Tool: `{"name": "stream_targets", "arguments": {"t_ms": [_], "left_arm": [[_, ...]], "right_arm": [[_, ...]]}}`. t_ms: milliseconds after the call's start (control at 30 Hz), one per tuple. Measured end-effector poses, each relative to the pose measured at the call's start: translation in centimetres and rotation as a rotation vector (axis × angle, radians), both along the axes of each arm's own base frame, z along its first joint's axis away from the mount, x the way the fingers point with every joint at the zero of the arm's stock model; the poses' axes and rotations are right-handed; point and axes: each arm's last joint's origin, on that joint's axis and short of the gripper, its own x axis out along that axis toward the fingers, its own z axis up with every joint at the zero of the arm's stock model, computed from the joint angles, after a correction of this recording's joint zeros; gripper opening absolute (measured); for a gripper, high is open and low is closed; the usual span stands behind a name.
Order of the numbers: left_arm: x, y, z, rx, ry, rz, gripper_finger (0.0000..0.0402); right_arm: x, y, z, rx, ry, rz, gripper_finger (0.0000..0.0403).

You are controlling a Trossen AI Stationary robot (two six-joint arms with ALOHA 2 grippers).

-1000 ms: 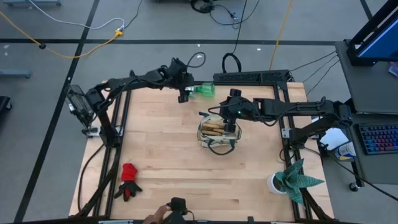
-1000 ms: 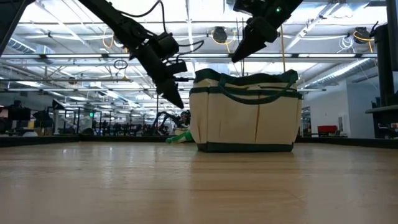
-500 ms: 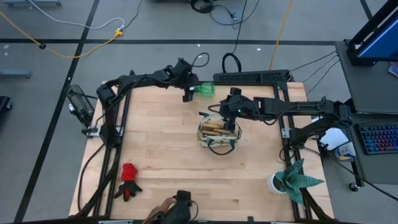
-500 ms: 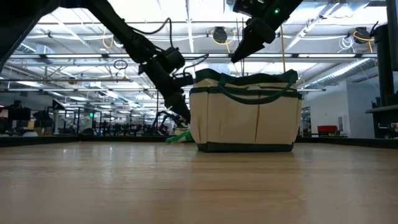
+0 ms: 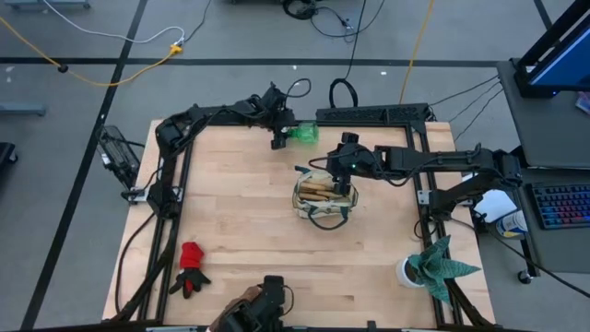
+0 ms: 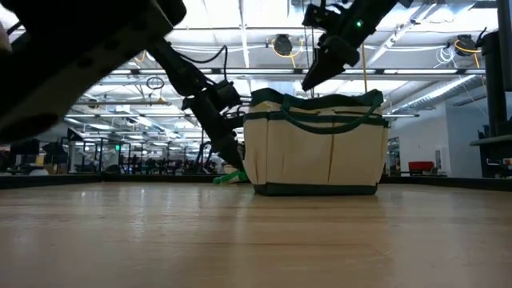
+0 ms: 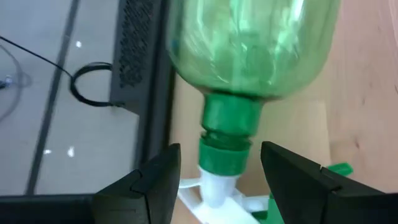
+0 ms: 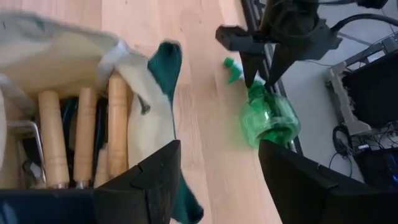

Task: Pick & Place Garden tools in Gardening bag
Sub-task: Put the green spray bottle into the brown gardening bag

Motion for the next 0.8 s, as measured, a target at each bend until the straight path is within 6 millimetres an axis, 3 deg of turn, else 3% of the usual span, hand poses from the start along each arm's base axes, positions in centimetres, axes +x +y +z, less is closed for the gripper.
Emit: {"name": "stream_targets", "arguments": {"t_ms": [167, 400, 700, 800], "left_arm": [[0.2, 0.0, -0.9, -0.015, -0.007, -0.031, 0.0227], [0.4, -0.1, -1.5, -0.033, -0.001, -0.053, 0.0225], [0.1, -0.1, -1.7, -0.051, 0.026, -0.046, 0.0134], [0.1, -0.1, -1.7, -0.053, 0.027, -0.041, 0.0126]], "right_arm": [[0.0, 0.0, -0.9, -0.008, 0.003, 0.005, 0.021], [0.2, 0.0, -0.6, -0.014, -0.042, 0.006, 0.021], [0.3, -0.1, -0.5, -0.015, -0.051, 0.006, 0.021], [0.3, 0.0, -0.5, -0.015, -0.05, 0.006, 0.021]]}}
